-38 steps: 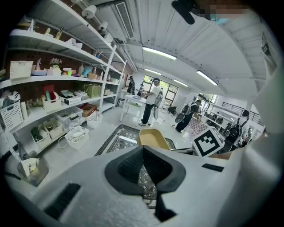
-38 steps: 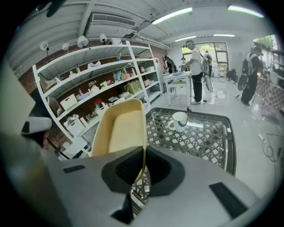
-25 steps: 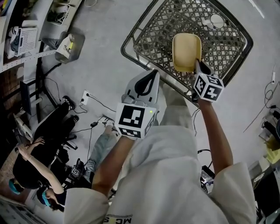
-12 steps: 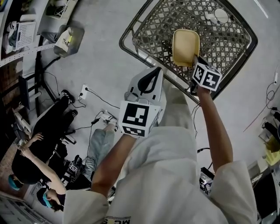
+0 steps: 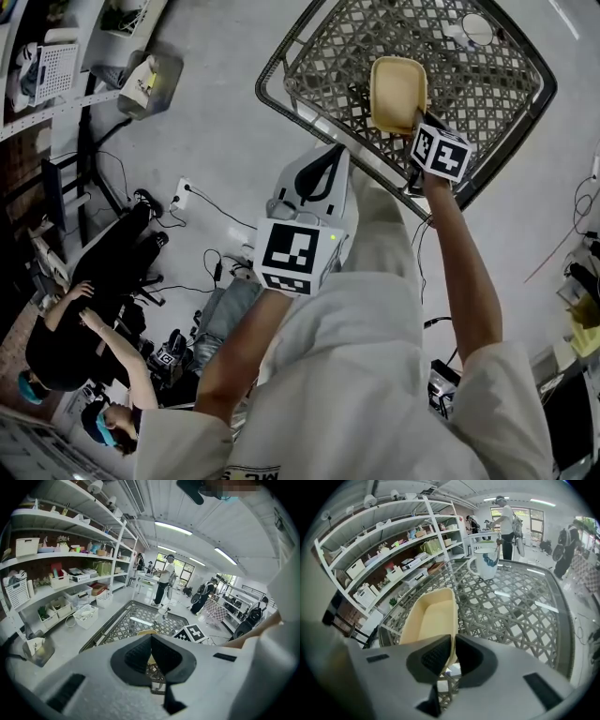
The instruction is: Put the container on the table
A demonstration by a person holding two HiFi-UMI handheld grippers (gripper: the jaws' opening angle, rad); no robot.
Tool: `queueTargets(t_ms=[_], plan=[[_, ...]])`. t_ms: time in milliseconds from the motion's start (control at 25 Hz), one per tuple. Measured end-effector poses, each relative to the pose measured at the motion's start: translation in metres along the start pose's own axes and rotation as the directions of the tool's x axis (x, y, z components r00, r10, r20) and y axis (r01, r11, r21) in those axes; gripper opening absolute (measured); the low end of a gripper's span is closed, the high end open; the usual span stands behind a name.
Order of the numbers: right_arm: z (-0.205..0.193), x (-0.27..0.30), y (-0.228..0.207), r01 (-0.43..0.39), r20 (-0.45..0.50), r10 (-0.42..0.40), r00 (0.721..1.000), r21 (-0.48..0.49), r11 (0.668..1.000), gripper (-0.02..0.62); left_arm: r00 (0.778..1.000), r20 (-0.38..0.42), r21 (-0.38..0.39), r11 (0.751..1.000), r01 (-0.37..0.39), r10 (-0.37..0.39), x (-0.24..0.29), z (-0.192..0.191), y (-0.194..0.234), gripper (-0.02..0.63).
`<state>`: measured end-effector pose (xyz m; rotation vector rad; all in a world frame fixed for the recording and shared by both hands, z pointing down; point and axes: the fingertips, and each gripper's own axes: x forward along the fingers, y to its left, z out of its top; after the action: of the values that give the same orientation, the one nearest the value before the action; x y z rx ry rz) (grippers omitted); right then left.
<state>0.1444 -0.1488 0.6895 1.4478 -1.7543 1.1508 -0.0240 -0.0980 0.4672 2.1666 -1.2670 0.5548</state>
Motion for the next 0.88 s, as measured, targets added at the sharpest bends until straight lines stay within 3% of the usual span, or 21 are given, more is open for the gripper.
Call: queueTargets(t_ms=[320,880], plan=[[0.007,-0.001,-0.002,-0.004,0.015,0.005,1.0,-0.043,0.999,0.095,1.0,0.007,0.016,1.0,0.005,-0.005,0.001,0.005,-0.003,0.023],[0.051,-0.072,0.014,-0.071,0.123,0.085,0.989,-0.114,0.991,0.077,0.998,0.068,0.041,0.999,0.014,-0.017,-0.014,0.036,-0.009,0.023]])
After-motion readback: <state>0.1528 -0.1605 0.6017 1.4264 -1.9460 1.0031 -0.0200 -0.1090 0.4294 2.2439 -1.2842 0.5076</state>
